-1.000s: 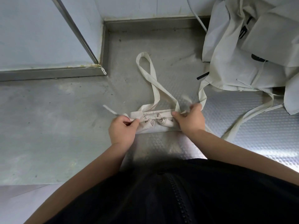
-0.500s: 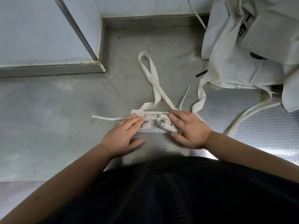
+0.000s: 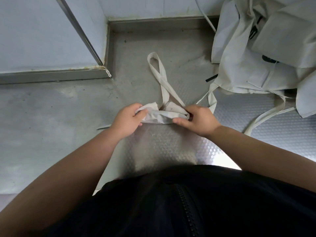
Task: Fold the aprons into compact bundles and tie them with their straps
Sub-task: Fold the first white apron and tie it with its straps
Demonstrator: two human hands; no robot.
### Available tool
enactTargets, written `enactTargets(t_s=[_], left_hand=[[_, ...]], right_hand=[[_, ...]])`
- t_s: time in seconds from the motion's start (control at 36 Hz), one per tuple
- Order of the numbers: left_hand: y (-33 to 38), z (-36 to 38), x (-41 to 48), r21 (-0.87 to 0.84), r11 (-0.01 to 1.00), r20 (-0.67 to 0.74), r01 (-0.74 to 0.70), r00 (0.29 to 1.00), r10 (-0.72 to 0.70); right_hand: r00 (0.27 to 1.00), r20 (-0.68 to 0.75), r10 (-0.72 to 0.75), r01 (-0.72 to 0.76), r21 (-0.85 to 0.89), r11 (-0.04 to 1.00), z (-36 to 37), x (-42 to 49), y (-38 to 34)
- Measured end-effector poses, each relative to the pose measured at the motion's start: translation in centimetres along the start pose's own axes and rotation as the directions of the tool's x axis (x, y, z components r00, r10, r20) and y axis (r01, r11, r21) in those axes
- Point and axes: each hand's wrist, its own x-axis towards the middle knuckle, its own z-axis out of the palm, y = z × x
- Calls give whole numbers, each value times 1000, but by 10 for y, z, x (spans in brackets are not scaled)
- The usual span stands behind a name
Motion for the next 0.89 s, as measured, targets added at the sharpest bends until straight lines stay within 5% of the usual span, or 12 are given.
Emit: enactTargets(t_s=[0.25, 0.33, 0.47, 0.58, 0.75, 0.89], left_hand=[[13, -10, -3, -479, 839, 124, 259, 966, -228], [19, -13, -4, -342, 918, 111, 202, 978, -174], [43, -8, -3, -163, 971, -250, 175, 945, -212], [53, 1, -3, -143, 965, -363, 221, 895, -259], [59, 8, -4, -120, 967, -428, 224, 867, -254], [68, 13, -8, -9, 971, -402, 238, 889, -221]], right_hand=[[956, 85, 280, -293, 270, 917, -6, 15, -12], [939, 141, 315, -345, 374, 861, -13, 25, -16], [927, 185, 325, -374, 501, 780, -19, 30, -26], [935, 195, 295, -351, 604, 715, -24, 30, -35], [986, 122, 112, -149, 360, 921, -28, 21, -51], [992, 129, 11, -41, 232, 972, -30, 17, -60]])
